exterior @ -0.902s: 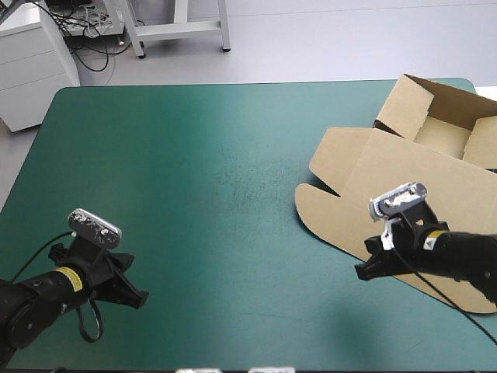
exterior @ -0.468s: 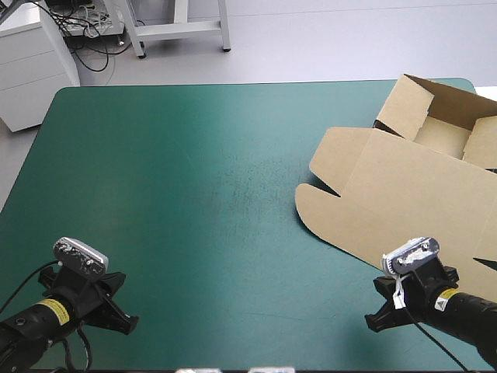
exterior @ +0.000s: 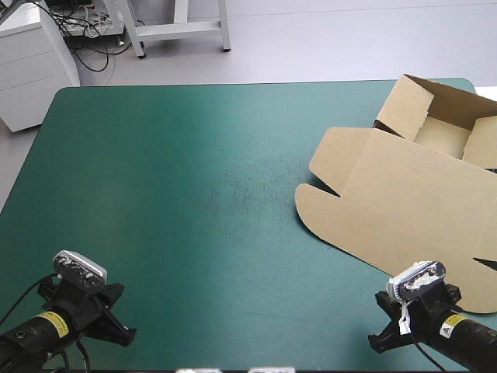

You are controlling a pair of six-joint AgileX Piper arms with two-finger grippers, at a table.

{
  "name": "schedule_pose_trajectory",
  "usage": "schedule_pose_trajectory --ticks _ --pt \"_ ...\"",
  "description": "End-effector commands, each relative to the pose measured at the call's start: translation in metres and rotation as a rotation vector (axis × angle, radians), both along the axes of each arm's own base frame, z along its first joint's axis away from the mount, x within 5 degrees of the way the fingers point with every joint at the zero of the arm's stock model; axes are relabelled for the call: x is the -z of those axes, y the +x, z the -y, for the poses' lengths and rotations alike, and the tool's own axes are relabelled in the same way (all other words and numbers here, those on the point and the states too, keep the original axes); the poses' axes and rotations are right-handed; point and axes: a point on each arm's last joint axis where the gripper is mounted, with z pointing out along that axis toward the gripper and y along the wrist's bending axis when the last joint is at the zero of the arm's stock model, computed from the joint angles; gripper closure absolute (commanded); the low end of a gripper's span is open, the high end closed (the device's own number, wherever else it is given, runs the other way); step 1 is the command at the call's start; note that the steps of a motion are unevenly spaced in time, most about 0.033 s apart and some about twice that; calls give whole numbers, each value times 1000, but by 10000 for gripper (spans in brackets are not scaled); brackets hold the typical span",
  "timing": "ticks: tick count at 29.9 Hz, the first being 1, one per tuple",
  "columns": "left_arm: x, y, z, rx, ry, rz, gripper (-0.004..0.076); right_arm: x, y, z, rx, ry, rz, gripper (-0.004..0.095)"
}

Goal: Fold the box

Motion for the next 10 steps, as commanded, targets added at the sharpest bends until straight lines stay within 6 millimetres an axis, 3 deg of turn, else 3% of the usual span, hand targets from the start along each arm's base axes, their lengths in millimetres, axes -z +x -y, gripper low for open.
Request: schedule_pose_trajectory --ticks 1,10 --pt "-11 3 2 5 -36 57 756 -11 4 -1 10 39 75 926" --pt "-10 2 2 4 -32 44 756 -11 4 -1 11 41 74 926"
